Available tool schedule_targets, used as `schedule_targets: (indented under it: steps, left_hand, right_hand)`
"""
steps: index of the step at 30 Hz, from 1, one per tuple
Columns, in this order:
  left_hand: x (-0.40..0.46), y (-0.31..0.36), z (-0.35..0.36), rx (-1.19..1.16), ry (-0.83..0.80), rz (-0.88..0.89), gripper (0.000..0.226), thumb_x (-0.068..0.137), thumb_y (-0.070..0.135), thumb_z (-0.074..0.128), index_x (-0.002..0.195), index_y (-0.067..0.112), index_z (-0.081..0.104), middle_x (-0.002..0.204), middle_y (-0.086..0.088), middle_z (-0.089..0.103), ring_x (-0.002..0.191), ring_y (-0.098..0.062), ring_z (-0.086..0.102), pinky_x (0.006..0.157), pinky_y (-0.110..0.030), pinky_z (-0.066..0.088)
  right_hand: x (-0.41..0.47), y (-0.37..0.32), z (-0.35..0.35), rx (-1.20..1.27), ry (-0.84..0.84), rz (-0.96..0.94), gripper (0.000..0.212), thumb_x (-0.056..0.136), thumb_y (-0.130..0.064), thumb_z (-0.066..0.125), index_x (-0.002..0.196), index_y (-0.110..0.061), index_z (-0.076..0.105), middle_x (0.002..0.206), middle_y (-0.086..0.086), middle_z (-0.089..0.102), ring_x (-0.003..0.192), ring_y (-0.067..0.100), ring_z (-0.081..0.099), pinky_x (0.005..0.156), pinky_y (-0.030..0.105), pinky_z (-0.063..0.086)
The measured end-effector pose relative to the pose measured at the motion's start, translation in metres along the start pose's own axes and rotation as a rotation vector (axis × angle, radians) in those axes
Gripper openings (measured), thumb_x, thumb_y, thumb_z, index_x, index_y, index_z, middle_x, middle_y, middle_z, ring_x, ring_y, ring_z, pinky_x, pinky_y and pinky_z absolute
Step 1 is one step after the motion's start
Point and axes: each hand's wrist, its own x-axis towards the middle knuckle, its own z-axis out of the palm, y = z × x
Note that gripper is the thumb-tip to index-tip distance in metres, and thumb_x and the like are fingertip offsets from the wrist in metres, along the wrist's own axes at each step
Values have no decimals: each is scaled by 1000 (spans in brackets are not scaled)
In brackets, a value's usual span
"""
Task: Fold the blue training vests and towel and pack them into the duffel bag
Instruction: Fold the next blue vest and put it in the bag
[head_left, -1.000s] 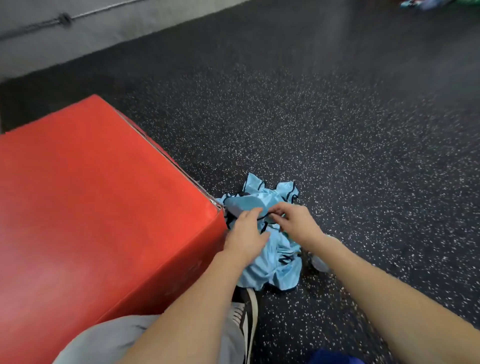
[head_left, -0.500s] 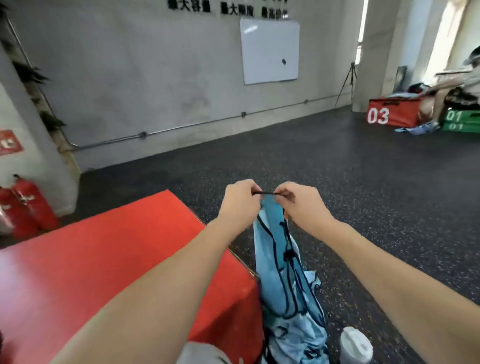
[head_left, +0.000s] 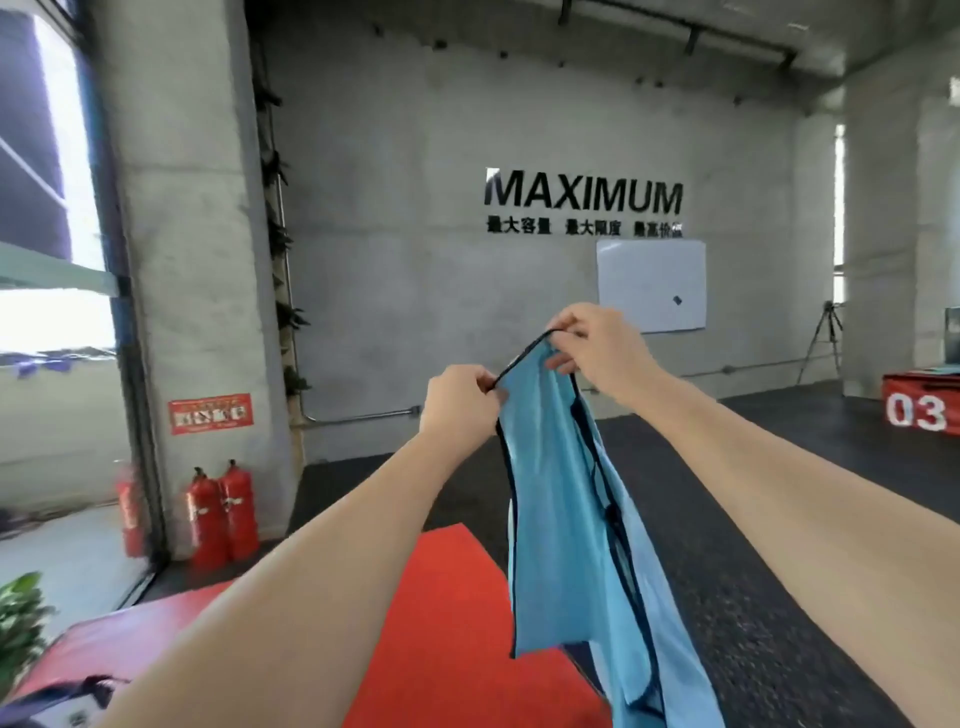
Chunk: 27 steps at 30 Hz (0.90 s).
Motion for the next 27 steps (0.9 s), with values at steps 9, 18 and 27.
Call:
schedule_targets:
  steps: [9,18,27]
  left_hand:
    - [-11,-33,-132,-271,133,-253,6,100,11,53,103,7,51,97,-16,71,56,-21,72,43,-21,51]
    - [-13,-79,-231,245,131,-122,20,87,24,74,69,21,69,63,-7,72,39,1,51,40,-10,37]
    - [-3,-138,-269,287,266,-185,24,92,26,69,76,8,69,73,-3,65,68,-17,56,53,-25,35]
  right_hand:
    - [34,-82,57,-45,-68,-140,13,98,-7,61,105,-6,73,84,6,74,70,9,74,74,29,63]
    - [51,-128,112,204,-134,-151,13,101,-5,56,105,-3,68,97,7,75,82,10,75,78,24,61]
    - [63,-92,158,285,-176,-51,9,100,-7,60,99,-6,69,95,9,76,82,14,76,73,23,61]
